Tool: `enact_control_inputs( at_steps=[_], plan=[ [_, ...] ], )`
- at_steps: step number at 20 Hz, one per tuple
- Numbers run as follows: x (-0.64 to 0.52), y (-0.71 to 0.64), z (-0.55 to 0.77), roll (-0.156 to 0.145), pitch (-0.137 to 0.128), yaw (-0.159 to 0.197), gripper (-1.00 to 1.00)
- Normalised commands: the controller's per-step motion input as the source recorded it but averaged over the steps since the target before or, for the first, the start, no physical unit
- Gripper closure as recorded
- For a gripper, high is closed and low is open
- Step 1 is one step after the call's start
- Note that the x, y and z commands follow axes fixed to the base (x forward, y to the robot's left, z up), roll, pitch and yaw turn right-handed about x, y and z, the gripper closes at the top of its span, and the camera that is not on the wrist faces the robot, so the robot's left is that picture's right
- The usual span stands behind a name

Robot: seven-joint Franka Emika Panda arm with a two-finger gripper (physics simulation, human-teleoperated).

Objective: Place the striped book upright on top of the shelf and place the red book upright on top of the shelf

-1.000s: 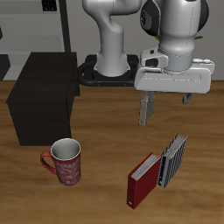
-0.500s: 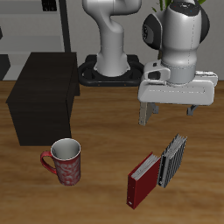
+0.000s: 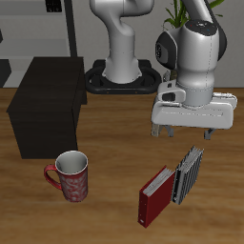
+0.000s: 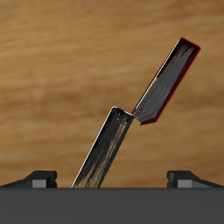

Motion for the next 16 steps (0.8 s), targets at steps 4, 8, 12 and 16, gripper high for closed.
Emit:
enact_control_inputs(
  at_steps=[4, 8, 12, 16],
  plan=[
    [0.12, 0.04, -0.34, 0.025, 0.003, -0.012, -1.0],
    [0.06, 0.05, -0.22, 0.038, 0.021, -0.031, -1.0],
    [0.13, -0.1, -0.26, -0.023, 0.019, -0.044, -1.0],
    [0.05, -0.08, -0.14, 0.01, 0.0, -0.019, -1.0]
  ],
)
